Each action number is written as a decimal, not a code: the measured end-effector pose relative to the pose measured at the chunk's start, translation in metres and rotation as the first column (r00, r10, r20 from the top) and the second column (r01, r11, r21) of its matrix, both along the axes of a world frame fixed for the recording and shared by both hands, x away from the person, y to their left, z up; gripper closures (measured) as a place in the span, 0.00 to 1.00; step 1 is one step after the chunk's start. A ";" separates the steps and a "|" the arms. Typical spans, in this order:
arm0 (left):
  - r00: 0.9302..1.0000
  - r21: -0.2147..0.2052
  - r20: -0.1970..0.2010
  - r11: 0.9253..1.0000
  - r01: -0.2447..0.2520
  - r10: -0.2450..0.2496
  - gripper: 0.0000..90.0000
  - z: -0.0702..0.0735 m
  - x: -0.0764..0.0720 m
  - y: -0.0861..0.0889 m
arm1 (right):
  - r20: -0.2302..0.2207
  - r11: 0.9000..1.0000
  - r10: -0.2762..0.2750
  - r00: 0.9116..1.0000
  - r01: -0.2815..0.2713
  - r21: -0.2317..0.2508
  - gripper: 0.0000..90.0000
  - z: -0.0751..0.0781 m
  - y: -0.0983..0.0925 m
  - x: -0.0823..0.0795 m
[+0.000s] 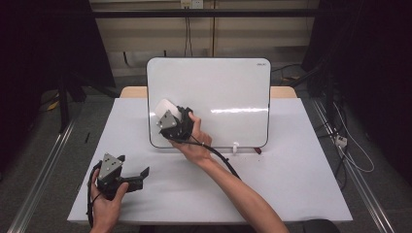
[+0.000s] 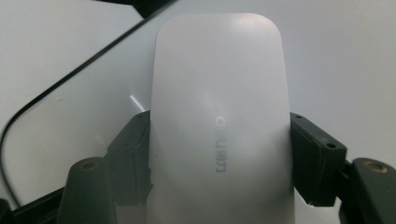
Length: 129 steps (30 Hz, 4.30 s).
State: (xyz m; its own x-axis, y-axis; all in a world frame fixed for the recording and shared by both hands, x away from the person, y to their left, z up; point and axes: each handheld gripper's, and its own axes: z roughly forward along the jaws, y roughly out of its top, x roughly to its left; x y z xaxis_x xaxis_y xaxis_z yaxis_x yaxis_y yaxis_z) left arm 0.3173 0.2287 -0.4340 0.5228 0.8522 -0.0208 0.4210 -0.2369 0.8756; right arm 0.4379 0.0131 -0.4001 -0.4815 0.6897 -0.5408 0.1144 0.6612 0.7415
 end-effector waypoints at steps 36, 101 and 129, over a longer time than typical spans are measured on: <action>1.000 -0.001 0.002 1.000 0.004 -0.004 0.05 0.001 0.000 -0.002 | -0.021 0.994 0.044 0.999 -0.046 -0.096 0.35 -0.017 0.004 -0.018; 1.000 -0.014 -0.007 1.000 -0.015 0.015 0.05 0.000 0.000 0.005 | -0.117 0.966 0.049 0.992 -0.017 0.260 0.35 0.032 -0.101 -0.016; 1.000 -0.007 0.005 1.000 -0.027 0.027 0.05 0.002 -0.001 0.004 | -0.111 0.960 -0.126 0.986 0.150 0.235 0.35 0.022 -0.197 -0.045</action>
State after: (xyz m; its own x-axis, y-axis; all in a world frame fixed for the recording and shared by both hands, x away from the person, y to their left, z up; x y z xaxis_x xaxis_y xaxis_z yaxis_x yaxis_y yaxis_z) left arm 0.3164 0.2322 -0.4321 0.4994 0.8661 -0.0240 0.4231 -0.2196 0.8791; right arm 0.3932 -0.1836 -0.3784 -0.4129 0.8575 -0.3070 0.2684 0.4366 0.8587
